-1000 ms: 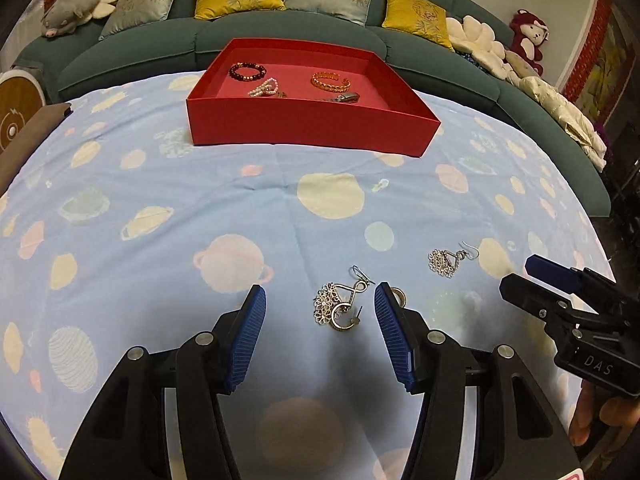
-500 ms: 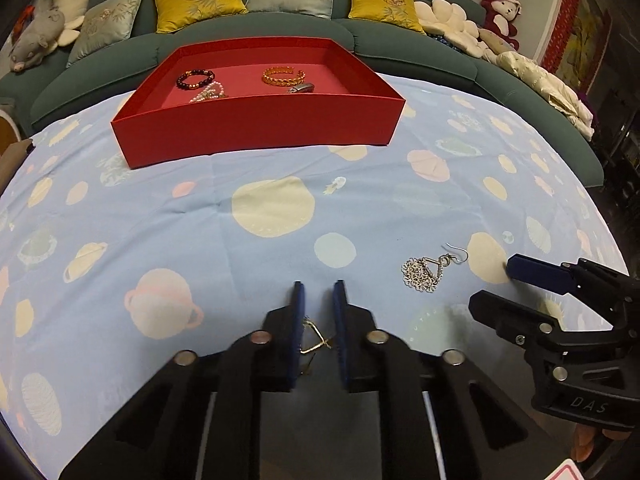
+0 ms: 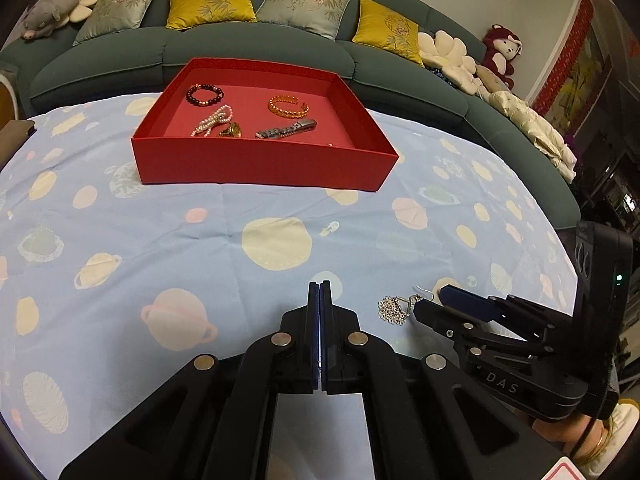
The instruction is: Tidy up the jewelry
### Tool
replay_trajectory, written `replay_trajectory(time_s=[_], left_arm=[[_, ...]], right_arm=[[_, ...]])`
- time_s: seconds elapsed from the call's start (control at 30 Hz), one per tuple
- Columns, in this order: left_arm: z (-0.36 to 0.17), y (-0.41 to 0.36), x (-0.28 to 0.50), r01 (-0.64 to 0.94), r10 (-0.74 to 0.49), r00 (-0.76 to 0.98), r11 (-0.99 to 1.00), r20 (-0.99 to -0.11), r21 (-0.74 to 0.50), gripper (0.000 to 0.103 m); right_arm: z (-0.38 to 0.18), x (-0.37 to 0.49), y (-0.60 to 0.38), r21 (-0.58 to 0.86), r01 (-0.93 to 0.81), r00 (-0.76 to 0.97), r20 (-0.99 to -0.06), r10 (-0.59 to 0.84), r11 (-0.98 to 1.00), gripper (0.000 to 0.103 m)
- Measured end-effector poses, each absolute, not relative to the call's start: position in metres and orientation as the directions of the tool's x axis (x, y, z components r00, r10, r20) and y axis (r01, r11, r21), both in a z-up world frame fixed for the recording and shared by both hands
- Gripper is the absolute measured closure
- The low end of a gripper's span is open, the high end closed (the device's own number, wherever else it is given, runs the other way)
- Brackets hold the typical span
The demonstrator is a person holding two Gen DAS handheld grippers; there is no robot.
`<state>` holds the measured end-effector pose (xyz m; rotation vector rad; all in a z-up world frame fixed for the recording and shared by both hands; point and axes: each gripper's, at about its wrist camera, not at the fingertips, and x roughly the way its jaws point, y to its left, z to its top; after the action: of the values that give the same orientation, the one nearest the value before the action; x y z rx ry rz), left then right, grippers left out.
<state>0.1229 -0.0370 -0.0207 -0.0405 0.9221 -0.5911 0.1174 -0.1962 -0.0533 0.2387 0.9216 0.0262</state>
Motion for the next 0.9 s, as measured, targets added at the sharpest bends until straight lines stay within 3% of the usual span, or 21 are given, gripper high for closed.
replay_trajectory(time_s=[0.13, 0.27, 0.37, 0.67, 0.9], left_arm=[[-0.013, -0.028, 0.124, 0.453, -0.506, 0.466, 0.841, -0.726, -0.295, 0.103], [-0.008, -0.02, 0.126, 0.44, -0.508, 0.478, 0.844, -0.716, -0.305, 0.103], [-0.004, -0.011, 0.128, 0.426, -0.508, 0.486, 0.848, -0.711, -0.315, 0.103], [0.012, 0.009, 0.131, 0.402, -0.52, 0.515, 0.849, -0.682, -0.344, 0.103], [-0.007, -0.004, 0.125, 0.421, -0.53, 0.453, 0.836, -0.717, -0.352, 0.103]], right_arm=[[-0.054, 0.122, -0.193, 0.215, 0.074, 0.608, -0.783, 0.127, 0.974, 0.075], [-0.053, 0.125, -0.188, 0.212, 0.063, 0.608, -0.783, 0.131, 0.975, 0.098], [-0.048, 0.125, -0.183, 0.211, 0.052, 0.62, -0.773, 0.134, 0.976, 0.103], [-0.009, 0.12, -0.169, 0.22, -0.005, 0.685, -0.71, 0.164, 0.976, 0.103], [0.0, 0.118, -0.169, 0.224, -0.012, 0.7, -0.694, 0.168, 0.974, 0.103]])
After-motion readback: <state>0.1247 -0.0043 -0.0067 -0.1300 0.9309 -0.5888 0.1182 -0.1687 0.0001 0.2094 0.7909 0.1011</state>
